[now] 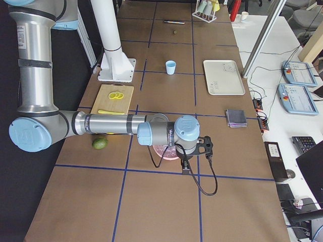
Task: Mash ice and strawberries in cup
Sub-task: 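Move the right gripper over the pink bowl of ice cubes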
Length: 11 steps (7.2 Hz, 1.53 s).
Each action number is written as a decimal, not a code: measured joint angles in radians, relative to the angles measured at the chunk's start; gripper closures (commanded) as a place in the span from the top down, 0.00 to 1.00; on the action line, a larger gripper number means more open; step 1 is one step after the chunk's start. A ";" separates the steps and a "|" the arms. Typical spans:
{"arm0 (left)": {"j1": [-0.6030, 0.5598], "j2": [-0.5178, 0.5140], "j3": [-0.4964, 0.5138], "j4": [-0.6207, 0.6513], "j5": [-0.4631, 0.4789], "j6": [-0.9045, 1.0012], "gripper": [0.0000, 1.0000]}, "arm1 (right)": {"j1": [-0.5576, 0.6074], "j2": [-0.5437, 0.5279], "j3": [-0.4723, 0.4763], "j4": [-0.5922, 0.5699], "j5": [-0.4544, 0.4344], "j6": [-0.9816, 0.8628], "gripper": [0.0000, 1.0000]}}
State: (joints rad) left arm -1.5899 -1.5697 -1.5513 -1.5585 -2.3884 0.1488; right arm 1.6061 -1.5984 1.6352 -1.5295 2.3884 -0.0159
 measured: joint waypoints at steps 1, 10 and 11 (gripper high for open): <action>0.000 0.001 0.000 0.000 0.000 -0.002 1.00 | 0.000 0.000 0.001 0.000 -0.001 0.000 1.00; 0.001 -0.001 -0.017 -0.002 -0.002 -0.037 1.00 | -0.007 0.002 0.010 0.003 -0.005 0.001 0.99; 0.001 -0.001 -0.019 -0.002 -0.002 -0.037 1.00 | -0.023 0.002 0.021 0.003 -0.007 0.020 0.99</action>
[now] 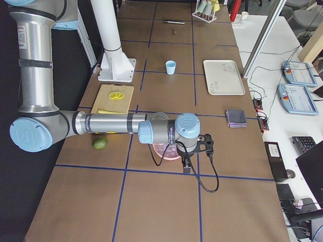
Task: Mash ice and strawberries in cup
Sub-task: 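Move the right gripper over the pink bowl of ice cubes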
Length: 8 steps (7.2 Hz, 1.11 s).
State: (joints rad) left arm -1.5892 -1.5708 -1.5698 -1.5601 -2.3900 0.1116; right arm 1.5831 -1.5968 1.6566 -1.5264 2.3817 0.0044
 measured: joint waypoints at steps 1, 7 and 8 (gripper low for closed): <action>0.000 0.000 -0.002 0.000 0.000 0.000 1.00 | -0.029 -0.003 0.020 0.000 -0.004 0.043 0.99; 0.000 0.000 -0.015 -0.001 0.000 0.001 1.00 | -0.256 -0.065 0.140 0.161 -0.132 0.437 0.73; 0.000 0.000 -0.015 -0.001 0.000 0.001 1.00 | -0.287 -0.070 0.139 0.184 -0.145 0.474 0.73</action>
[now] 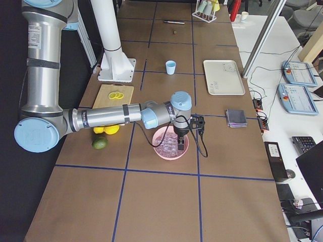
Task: Mash ice and strawberries in cup
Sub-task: 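Move the right gripper over the pink bowl of ice cubes, then lower the right gripper into the bowl, grasp an ice cube, lift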
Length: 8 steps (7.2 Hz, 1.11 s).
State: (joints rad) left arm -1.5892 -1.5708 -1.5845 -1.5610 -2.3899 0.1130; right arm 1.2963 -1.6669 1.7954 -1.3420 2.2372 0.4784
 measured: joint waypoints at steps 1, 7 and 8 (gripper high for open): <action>0.000 0.000 0.000 0.000 0.000 0.000 1.00 | -0.020 -0.002 -0.004 0.009 -0.004 0.013 0.73; 0.000 0.001 -0.009 0.000 0.000 -0.001 1.00 | -0.083 0.010 -0.062 0.016 -0.004 0.015 0.71; -0.001 0.002 -0.010 0.000 0.000 -0.001 1.00 | -0.087 0.010 -0.068 0.016 -0.004 0.015 0.71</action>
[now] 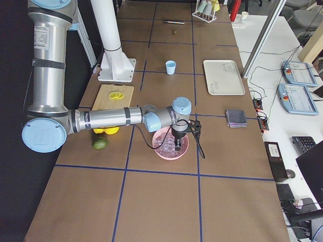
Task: Mash ice and strawberries in cup
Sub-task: 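Lower the right gripper into the bowl, grasp an ice cube, lift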
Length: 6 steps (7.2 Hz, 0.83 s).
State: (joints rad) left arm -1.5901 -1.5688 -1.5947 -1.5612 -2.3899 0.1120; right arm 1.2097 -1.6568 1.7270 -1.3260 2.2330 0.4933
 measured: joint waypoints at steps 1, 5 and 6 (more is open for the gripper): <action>0.000 0.000 -0.002 0.001 0.000 0.000 1.00 | -0.003 0.000 -0.006 0.000 -0.001 0.000 0.70; -0.001 0.002 -0.008 0.001 -0.001 0.000 1.00 | -0.024 -0.001 -0.019 0.001 -0.002 -0.001 0.64; -0.001 0.006 -0.012 0.001 -0.001 0.000 1.00 | -0.028 -0.002 -0.020 0.001 -0.003 -0.002 0.62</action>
State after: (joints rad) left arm -1.5907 -1.5631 -1.6071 -1.5600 -2.3911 0.1117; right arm 1.1818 -1.6591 1.7067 -1.3254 2.2302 0.4915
